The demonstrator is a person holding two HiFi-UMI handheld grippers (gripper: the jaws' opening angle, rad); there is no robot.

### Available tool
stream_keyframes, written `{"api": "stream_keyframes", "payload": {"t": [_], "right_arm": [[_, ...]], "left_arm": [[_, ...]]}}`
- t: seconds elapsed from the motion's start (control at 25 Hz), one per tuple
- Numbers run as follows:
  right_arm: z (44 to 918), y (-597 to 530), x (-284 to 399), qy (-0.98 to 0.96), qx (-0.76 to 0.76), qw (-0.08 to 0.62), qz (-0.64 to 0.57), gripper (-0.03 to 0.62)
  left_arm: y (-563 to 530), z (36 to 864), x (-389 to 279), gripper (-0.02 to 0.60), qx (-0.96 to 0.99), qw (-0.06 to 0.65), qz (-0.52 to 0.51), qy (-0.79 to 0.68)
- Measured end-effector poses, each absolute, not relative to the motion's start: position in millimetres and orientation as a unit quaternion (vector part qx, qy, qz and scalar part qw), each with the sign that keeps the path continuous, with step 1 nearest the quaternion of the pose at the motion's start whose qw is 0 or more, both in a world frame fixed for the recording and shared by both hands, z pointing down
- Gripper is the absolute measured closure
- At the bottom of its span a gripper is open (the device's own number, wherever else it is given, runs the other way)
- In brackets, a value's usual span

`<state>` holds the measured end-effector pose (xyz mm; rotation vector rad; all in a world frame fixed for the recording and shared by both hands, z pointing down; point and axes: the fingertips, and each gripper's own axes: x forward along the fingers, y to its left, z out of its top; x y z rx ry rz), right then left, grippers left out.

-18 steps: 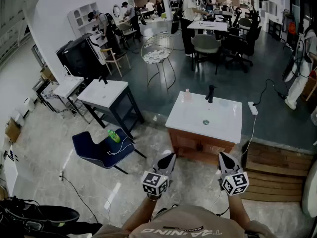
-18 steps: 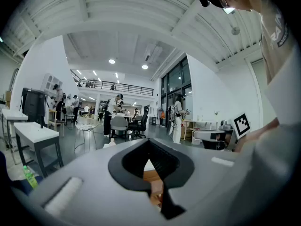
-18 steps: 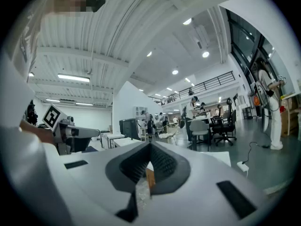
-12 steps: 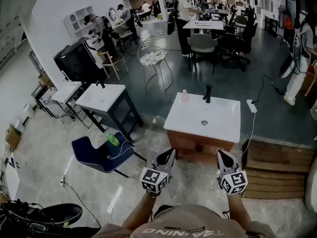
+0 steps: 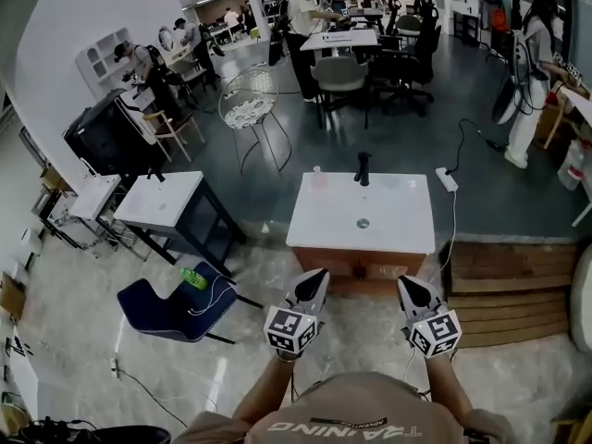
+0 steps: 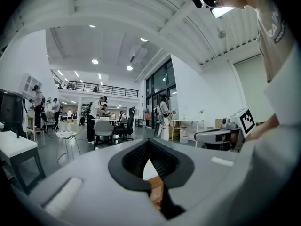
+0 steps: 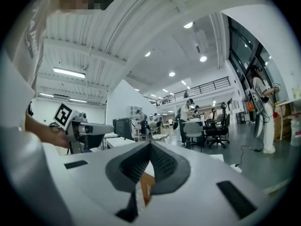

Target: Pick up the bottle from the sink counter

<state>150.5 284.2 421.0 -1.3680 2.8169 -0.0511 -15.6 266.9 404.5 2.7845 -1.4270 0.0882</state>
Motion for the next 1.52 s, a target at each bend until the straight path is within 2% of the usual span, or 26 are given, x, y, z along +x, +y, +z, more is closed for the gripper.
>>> {"api": "stream_keyframes", "payload": {"t": [0.28, 0.56, 0.96, 1.12, 1.52], "right_arm": [[443, 280, 109, 0.902, -0.427, -0.012, -0.053, 0.586], [469, 260, 82, 0.904, -0.419, -0.031, -0.077, 0.586], [468, 156, 110, 0.926, -0.369, -0.023, -0.082, 0.586], [495, 114, 122, 0.931, -0.347, -0.053, -0.098, 0.586], [520, 60, 115, 0.939, -0.317, -0.058, -0.121, 0.586]], "left_arm": [[262, 415, -38, 0.574, 0.898, -0.006, 0.062, -0.435], [233, 446, -75, 0.574, 0.885, 0.049, 0.053, -0.461], [165, 431, -51, 0.574, 0.857, 0.080, 0.031, -0.508], [136, 439, -35, 0.574, 0.848, 0.100, 0.037, -0.519], [83, 457, -38, 0.574, 0.834, 0.081, 0.079, -0.540]]}}
